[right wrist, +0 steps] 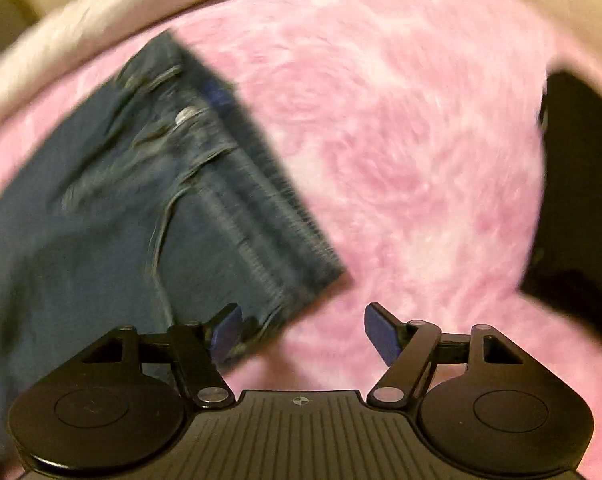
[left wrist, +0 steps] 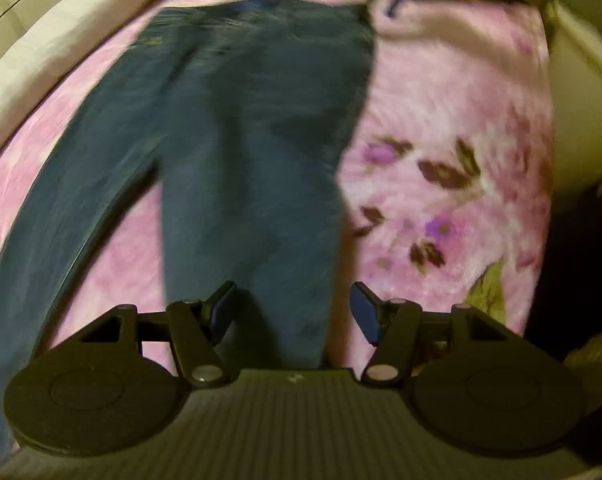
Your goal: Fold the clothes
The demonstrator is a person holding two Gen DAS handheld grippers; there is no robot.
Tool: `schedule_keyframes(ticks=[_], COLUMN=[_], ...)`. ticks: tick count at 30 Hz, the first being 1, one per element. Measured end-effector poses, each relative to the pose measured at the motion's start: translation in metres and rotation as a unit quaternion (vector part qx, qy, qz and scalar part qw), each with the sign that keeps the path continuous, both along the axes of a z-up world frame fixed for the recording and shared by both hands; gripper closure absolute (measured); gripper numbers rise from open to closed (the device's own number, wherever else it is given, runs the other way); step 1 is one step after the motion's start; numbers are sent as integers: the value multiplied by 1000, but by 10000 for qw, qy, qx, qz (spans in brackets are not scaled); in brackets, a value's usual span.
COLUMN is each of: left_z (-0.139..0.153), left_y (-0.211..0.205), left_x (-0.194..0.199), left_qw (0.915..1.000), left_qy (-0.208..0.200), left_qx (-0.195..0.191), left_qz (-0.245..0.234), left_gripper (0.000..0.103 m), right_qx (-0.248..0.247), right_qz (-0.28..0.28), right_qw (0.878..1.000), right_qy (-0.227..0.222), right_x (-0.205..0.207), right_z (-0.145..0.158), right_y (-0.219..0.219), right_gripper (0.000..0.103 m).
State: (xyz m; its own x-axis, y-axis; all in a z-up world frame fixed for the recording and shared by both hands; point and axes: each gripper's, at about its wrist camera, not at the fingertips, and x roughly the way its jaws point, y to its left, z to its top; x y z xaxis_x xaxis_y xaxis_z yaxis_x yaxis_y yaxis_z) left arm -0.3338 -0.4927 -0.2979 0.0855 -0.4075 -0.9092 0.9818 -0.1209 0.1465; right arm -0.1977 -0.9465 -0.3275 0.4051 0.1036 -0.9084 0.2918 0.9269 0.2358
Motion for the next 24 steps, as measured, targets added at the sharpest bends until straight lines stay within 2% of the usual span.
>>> schedule_keyframes(ticks=[2,3,4,6,7,10,11,14,15,17,18,20,24], left_z=[-8,-9,-8,-3,-1,6,8,12,14,16,16,16,7], left_y=[-15,-21,-26,-37,-41,-57,-62,-71,-72,-71,-70,-69,-66], left_x=[-14,-20,-23,-25,-23,-22,-21,-18,-16,-13,-11,-6,2], left_qw=[9995,9991,9988,9987,9989,9993,9994,9998,9999,9999,9999,9997,9981], left_qy=[-166,-192,-181,-155,-127,-63,-37,45,86,106,109,110,57], left_qx=[182,250,278,260,236,134,101,26,9,-33,-42,-9,88], left_qz=[-218,-297,-352,-403,-388,-336,-322,-191,-137,-16,52,226,610], left_gripper=[46,46,46,46,46,46,46,46,46,46,46,46,46], right_qx=[769,939,901,812,744,301,287,240,201,-147,-422,-895,-611], right_qz=[-346,-441,-361,-94,129,433,433,853,933,1051,1153,1273,1904], right_qw=[9963,9943,9949,9963,9967,9967,9967,9959,9954,9942,9924,9858,9740], right_qy=[-137,-263,-275,-257,-299,-621,-624,-198,-11,157,-21,-632,-1062], right_x=[4,4,8,15,18,31,34,49,52,52,52,47,82], right_z=[-16,-18,-18,-13,-3,30,37,35,31,38,47,69,74], right_y=[-23,-30,-32,-33,-32,-45,-52,-59,-57,-48,-42,-31,-14], right_gripper=[32,35,52,76,82,84,84,81,77,70,65,63,62])
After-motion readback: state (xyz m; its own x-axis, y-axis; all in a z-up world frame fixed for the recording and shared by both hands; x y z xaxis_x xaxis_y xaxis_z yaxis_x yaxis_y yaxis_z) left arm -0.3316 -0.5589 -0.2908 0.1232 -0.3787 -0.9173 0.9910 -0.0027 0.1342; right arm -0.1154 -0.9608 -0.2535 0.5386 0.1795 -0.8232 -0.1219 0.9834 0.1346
